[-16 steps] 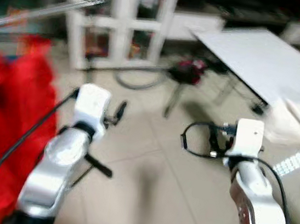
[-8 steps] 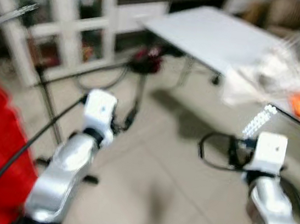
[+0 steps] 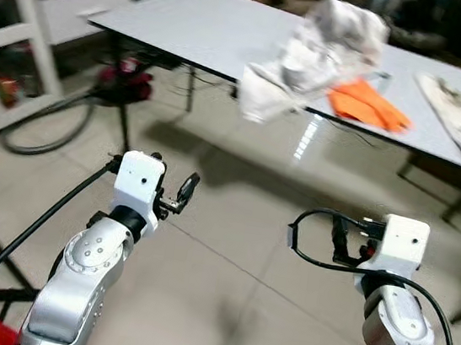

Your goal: Hang hanger

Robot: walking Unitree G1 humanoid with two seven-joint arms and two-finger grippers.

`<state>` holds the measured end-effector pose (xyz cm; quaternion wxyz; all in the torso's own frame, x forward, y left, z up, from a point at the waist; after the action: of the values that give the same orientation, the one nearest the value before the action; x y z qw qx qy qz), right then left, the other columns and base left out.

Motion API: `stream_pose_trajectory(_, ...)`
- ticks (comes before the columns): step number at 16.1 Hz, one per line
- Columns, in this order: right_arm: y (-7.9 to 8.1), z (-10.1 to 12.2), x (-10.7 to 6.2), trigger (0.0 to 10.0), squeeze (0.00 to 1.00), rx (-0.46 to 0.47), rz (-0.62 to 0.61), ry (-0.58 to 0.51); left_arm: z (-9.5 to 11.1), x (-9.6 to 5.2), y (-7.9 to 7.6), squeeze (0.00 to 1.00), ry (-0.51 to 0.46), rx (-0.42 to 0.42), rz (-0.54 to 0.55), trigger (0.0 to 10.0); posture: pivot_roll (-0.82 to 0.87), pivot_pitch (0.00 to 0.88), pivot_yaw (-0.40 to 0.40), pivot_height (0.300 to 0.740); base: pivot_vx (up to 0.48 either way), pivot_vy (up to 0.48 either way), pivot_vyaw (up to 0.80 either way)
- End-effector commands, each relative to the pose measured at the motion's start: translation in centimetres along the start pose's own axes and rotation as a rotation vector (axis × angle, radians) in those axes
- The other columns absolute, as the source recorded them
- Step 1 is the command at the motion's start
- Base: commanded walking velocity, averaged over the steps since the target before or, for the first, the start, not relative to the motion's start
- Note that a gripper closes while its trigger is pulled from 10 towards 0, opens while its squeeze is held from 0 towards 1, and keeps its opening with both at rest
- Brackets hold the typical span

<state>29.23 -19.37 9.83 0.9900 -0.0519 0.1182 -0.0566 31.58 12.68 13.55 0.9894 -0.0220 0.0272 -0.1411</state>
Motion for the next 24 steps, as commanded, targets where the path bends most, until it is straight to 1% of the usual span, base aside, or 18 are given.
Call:
stream_pose_trajectory(1, -0.5, 1.0, -0.7, 10.0, 0.0, 0.001, 0.011, -0.071, -0.1, -0.3, 0.0, 0.0, -0.014, -0.014, -0.006, 10.0, 0.02, 0.0, -0.041, 0.74, 0.0, 0.0, -0.8)
stream_pose_trajectory(2, -0.4, 1.1, -1.0, 10.0, 0.0, -0.017, 0.029, -0.098, -0.1, -0.5, 0.1, 0.0, -0.026, -0.017, -0.012, 10.0, 0.0, 0.0, -0.029, 0.74, 0.0, 0.0, -0.8)
stream_pose_trajectory(3, -0.6, 1.3, -1.8, 10.0, 0.0, -0.032, 0.057, -0.154, -0.5, -0.9, 0.1, 0.0, -0.042, -0.033, -0.024, 10.0, -0.01, 0.0, -0.024, 0.74, 0.0, 0.0, -0.8)
stream_pose_trajectory(4, -0.6, 1.3, -1.8, 10.0, 0.0, -0.032, 0.057, -0.154, -0.5, -0.9, 0.1, 0.0, -0.042, -0.033, -0.024, 10.0, -0.01, 0.0, -0.024, 0.74, 0.0, 0.0, -0.8)
stream_pose_trajectory(5, -0.6, 1.3, -2.4, 10.0, 0.0, -0.027, 0.057, -0.182, -0.6, -1.0, -0.5, 0.0, -0.049, -0.048, -0.043, 10.0, -0.02, 0.0, -0.003, 0.74, 0.251, 0.0, -0.8)
stream_pose_trajectory(6, -0.5, 1.4, -2.5, 10.0, 0.0, -0.017, 0.046, -0.193, -0.4, -0.8, -1.1, 0.0, -0.061, -0.047, -0.067, 10.0, -0.02, 0.0, -0.001, 0.74, 0.289, 0.0, -0.8)
stream_pose_trajectory(8, -0.7, 1.6, -1.7, 10.0, 0.0, -0.013, 0.003, -0.191, 0.2, -0.4, -1.6, 0.0, -0.075, -0.03, -0.084, 10.0, 0.0, 0.0, -0.013, 0.74, 0.324, 0.0, -0.36)
stream_pose_trajectory(9, -0.2, 1.8, -1.1, 10.0, 0.0, -0.12, 0.01, -0.198, 0.2, -0.5, -1.3, 0.0, -0.084, -0.026, -0.07, 10.0, 0.01, 0.0, -0.021, 0.74, 0.33, 0.0, 0.0)
stream_pose_trajectory(10, 0.3, 1.5, -0.8, 10.0, 0.0, -0.161, 0.037, -0.182, 0.2, -0.7, -1.2, 0.0, -0.087, -0.027, -0.066, 10.0, 0.01, 0.0, -0.033, 0.74, 0.345, 0.0, 0.0)
stream_pose_trajectory(11, 1.6, 2.0, -0.6, 10.0, 0.0, -0.152, 0.106, -0.205, 0.2, -1.0, -1.0, 0.0, -0.092, -0.019, -0.055, 10.0, 0.03, 0.0, -0.051, 0.74, 0.349, 0.0, 0.0)
stream_pose_trajectory(12, 2.2, 2.6, -0.5, 10.0, 0.0, -0.135, 0.131, -0.232, 0.0, -1.2, -0.8, 0.0, -0.086, -0.02, -0.045, 10.0, 0.03, 0.0, -0.054, 0.74, 0.349, 0.0, 0.0)
stream_pose_trajectory(13, 2.3, 3.0, -0.1, 10.0, 0.0, -0.117, 0.129, -0.239, 0.0, -1.2, -0.5, 0.0, -0.088, -0.012, -0.028, 10.0, 0.04, 0.0, -0.063, 0.74, 0.349, 0.0, 0.0)
stream_pose_trajectory(15, 2.2, 3.9, 0.2, 10.0, 0.0, -0.041, 0.125, -0.262, 0.4, -0.9, 0.4, 0.0, -0.095, -0.008, 0.008, 10.0, 0.06, 0.0, -0.067, 0.74, 0.349, 0.0, 0.0)
stream_pose_trajectory(17, 2.0, 3.5, -0.2, 10.0, 0.0, 0.012, 0.111, -0.259, 0.4, -0.9, 0.5, 0.0, -0.089, 0.001, 0.006, 10.0, 0.07, 0.0, -0.06, 0.74, 0.349, 0.0, -0.69)
stream_pose_trajectory(19, 2.3, 2.9, -0.4, 10.0, 0.0, 0.007, 0.115, -0.25, 0.4, -0.8, 0.0, 0.0, -0.083, 0.019, -0.023, 10.0, 0.06, 0.0, -0.049, 0.74, 0.347, 0.0, -0.8)
stream_pose_trajectory(22, 2.3, 3.0, -0.8, 10.0, 0.0, 0.03, 0.101, -0.251, 0.7, -0.3, 0.0, 0.0, -0.086, 0.01, -0.036, 10.0, 0.02, 0.0, -0.03, 0.74, 0.347, 0.0, -0.8)
stream_pose_trajectory(23, 2.1, 3.0, -1.0, 10.0, 0.0, 0.025, 0.096, -0.251, 0.8, -0.3, 0.0, 0.0, -0.09, 0.008, -0.037, 10.0, 0.02, 0.0, -0.028, 0.74, 0.349, 0.0, -0.8)
stream_pose_trajectory(24, 1.3, 2.5, -1.3, 10.0, 0.0, 0.023, 0.064, -0.235, 0.6, -0.4, 0.0, 0.0, -0.092, -0.018, -0.026, 10.0, -0.02, 0.0, -0.015, 0.74, 0.349, 0.0, -0.56)
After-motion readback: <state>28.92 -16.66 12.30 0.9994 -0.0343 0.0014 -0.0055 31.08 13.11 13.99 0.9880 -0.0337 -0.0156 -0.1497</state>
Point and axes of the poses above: a point about 5 cm out from each wrist's last joint towards the gripper, its own x axis pointing out of the wrist towards the gripper, its own z axis along the axis of the wrist's last joint, y = z × x, the point moved 6 cm from there along x, pointing out of the wrist towards the gripper, and after that the axes turned 9 degrees about -x, right-handed, at the moved point
